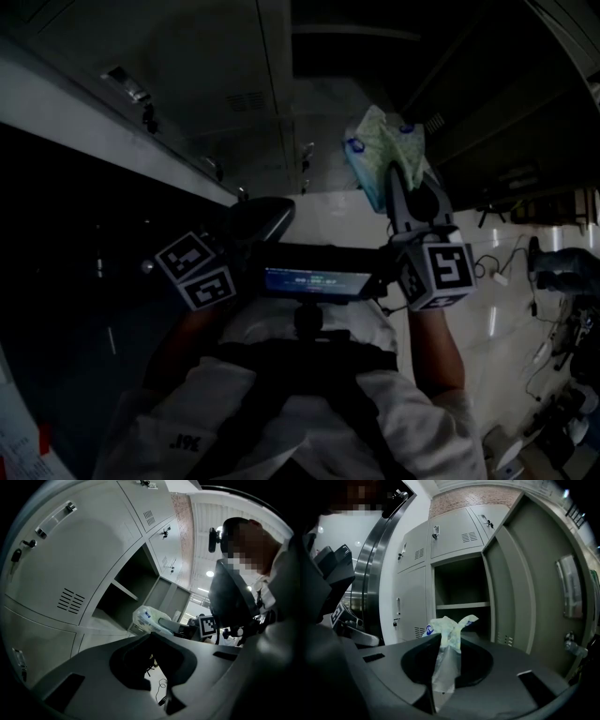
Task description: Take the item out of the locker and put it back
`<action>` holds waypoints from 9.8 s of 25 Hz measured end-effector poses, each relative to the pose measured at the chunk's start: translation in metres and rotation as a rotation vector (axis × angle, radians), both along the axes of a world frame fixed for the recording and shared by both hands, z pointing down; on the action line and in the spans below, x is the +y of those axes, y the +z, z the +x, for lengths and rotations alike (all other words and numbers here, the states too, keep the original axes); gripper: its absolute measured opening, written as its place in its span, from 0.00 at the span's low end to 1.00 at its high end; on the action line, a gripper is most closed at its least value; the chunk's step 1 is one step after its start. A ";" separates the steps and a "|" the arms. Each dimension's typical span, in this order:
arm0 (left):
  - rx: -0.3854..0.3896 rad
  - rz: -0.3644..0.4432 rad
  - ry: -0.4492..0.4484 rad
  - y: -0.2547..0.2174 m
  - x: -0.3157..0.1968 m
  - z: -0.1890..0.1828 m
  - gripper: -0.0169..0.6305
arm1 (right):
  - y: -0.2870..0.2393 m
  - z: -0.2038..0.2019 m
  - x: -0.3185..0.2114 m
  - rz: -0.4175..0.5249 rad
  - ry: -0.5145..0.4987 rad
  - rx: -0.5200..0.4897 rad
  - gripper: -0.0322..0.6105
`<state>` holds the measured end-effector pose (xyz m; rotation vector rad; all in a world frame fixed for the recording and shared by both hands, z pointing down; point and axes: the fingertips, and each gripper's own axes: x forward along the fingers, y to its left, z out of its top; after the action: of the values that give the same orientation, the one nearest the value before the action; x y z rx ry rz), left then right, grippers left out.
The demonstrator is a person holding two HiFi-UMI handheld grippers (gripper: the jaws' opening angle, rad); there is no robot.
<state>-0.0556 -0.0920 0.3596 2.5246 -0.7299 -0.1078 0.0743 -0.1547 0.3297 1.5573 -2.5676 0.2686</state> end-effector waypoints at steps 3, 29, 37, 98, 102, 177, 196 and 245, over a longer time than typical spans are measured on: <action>0.002 -0.006 0.002 0.001 0.000 0.000 0.01 | 0.009 0.003 0.004 -0.017 0.007 -0.001 0.09; -0.009 -0.014 0.060 0.002 0.007 0.011 0.01 | 0.041 -0.015 0.017 -0.104 -0.044 0.005 0.09; -0.019 0.018 0.085 -0.006 0.009 0.015 0.01 | 0.042 -0.017 0.013 -0.109 -0.063 0.014 0.09; 0.041 0.071 -0.014 -0.006 0.008 -0.019 0.02 | -0.091 -0.016 -0.103 0.200 -0.084 0.146 0.09; 0.052 0.071 -0.017 -0.009 0.005 -0.018 0.02 | -0.117 -0.025 -0.124 0.256 -0.081 0.159 0.09; 0.036 0.019 -0.118 0.002 -0.042 0.051 0.02 | 0.016 0.017 -0.085 0.007 -0.132 0.080 0.25; 0.010 0.017 -0.156 0.014 -0.014 0.084 0.01 | 0.071 0.056 -0.015 -0.053 -0.184 0.048 0.05; 0.038 0.005 0.110 0.025 0.251 0.028 0.01 | 0.076 -0.002 0.276 -0.145 -0.058 -0.045 0.05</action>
<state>-0.0271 0.1589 0.3844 2.5542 -0.5756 -0.1195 0.0719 0.1216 0.4059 1.4401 -2.5577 0.4771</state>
